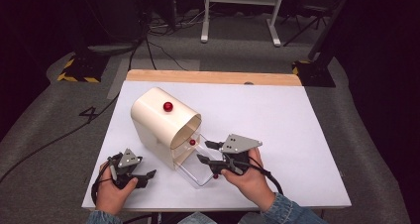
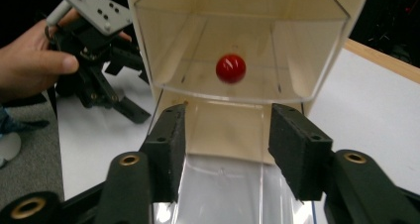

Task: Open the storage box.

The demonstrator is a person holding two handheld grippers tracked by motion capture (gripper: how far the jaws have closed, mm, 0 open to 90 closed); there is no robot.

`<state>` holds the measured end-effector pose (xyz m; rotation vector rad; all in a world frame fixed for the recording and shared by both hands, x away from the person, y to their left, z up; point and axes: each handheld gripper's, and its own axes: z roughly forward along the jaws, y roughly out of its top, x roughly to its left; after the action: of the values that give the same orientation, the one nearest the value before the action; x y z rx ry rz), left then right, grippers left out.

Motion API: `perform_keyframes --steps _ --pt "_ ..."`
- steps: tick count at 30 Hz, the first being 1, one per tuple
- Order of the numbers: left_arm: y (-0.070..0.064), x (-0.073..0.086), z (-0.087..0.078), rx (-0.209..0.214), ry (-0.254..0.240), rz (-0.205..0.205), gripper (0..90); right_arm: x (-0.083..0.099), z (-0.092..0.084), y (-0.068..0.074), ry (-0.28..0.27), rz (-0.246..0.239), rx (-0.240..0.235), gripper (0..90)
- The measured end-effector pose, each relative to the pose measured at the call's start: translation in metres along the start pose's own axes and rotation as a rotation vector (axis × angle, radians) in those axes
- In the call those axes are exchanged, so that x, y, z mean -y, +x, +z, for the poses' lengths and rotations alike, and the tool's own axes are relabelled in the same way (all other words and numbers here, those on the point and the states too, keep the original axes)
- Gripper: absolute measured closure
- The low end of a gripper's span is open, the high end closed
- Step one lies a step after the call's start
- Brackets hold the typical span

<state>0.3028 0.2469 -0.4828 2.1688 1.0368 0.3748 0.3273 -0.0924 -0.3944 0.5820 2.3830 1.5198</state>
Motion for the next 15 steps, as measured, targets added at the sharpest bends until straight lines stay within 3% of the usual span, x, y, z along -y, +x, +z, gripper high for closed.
perform_keyframes --steps 4,10,14,15 --pt "0.0 0.0 0.0 -0.003 -0.001 0.006 27.8 -0.004 0.008 0.0 -0.011 0.005 -0.006 55.4" --pt "-0.001 0.001 0.0 -0.007 -0.003 0.01 27.8 -0.008 0.024 -0.002 -0.02 -0.009 0.013 67.7" --pt "-0.001 0.001 0.0 -0.008 -0.003 0.011 27.8 -0.009 0.026 -0.001 -0.013 -0.022 0.033 69.8" --pt "-0.001 0.001 0.0 -0.008 -0.003 0.011 27.8 -0.009 0.025 -0.001 -0.02 -0.028 0.035 74.0"
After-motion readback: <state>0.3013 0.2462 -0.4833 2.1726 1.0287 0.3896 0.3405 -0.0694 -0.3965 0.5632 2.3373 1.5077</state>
